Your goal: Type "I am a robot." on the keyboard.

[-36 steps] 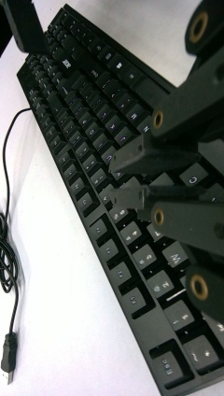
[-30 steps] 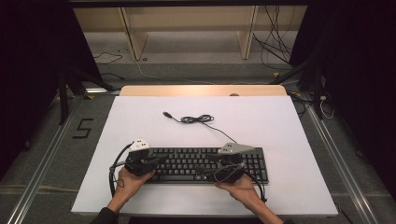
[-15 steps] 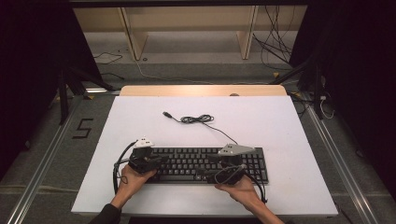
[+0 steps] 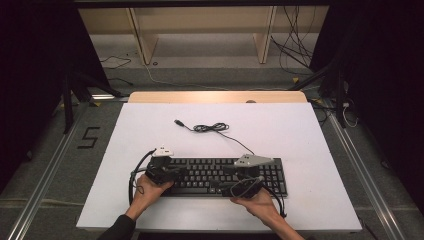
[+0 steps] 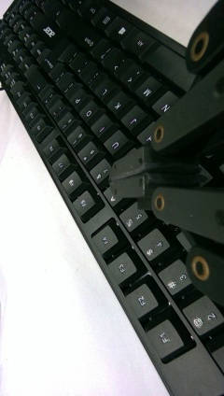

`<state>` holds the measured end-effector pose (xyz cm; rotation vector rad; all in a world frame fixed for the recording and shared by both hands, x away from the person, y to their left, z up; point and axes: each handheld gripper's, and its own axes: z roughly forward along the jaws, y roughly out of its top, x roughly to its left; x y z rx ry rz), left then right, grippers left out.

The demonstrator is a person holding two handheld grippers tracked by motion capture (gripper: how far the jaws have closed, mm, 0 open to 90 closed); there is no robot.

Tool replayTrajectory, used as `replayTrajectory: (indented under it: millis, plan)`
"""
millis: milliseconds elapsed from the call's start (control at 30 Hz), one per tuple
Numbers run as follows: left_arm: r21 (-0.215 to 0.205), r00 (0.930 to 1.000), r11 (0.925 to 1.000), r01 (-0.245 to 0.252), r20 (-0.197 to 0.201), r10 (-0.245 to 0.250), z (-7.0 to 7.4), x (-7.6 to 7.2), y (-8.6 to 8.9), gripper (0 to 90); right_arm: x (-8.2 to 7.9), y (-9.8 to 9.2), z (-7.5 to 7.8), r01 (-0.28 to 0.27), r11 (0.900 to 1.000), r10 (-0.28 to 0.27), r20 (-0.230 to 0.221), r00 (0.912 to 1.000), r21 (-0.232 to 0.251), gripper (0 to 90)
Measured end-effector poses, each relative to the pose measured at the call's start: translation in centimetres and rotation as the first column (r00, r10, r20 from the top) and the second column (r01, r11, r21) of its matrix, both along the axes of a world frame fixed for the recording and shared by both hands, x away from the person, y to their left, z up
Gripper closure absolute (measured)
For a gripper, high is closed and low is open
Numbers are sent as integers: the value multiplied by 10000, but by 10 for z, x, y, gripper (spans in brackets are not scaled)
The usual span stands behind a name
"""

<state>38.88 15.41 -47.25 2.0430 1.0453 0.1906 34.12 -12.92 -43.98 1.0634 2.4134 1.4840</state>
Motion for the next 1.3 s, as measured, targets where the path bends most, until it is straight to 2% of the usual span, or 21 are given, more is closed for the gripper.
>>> replayTrajectory:
  millis: [233,300,433,533,667,800,967,1100,1200,1300]
  plan:
    - [121,10000,9999,-27,-83,28,-5,2,-3,890,0,0,0,-6,10000,6,-10,10000,-2,331]
    - [294,9999,9996,55,-159,-51,-6,3,-3,890,0,0,0,-12,10000,12,7,10000,8,331]
    - [265,9997,9996,22,-260,-15,-6,3,-4,892,-1,0,0,-4,10000,4,2,10000,7,331]
    - [42,9993,10000,49,-361,-47,-7,5,-1,892,-1,0,0,-9,10000,9,23,10000,-15,331]
    - [186,9998,9998,97,-193,-94,-6,3,-2,890,-1,0,1,0,10000,0,37,10000,12,331]
    - [46,9999,10000,54,-151,-53,-5,2,0,879,0,0,0,2,10000,-2,36,10000,14,331]
    - [-290,10000,9996,-54,45,56,1,-1,5,826,0,-1,1,20,10000,-20,54,10000,40,331]
    - [-800,9998,9967,-156,112,165,6,-5,12,756,0,-1,0,23,10000,-24,67,10000,35,331]
    - [-1303,9996,9912,-225,166,249,11,-8,18,693,0,0,0,30,10000,-31,81,10000,26,331]
    - [-1857,9989,9819,-369,230,419,15,-13,27,621,1,-1,0,56,10000,-56,82,10000,24,331]
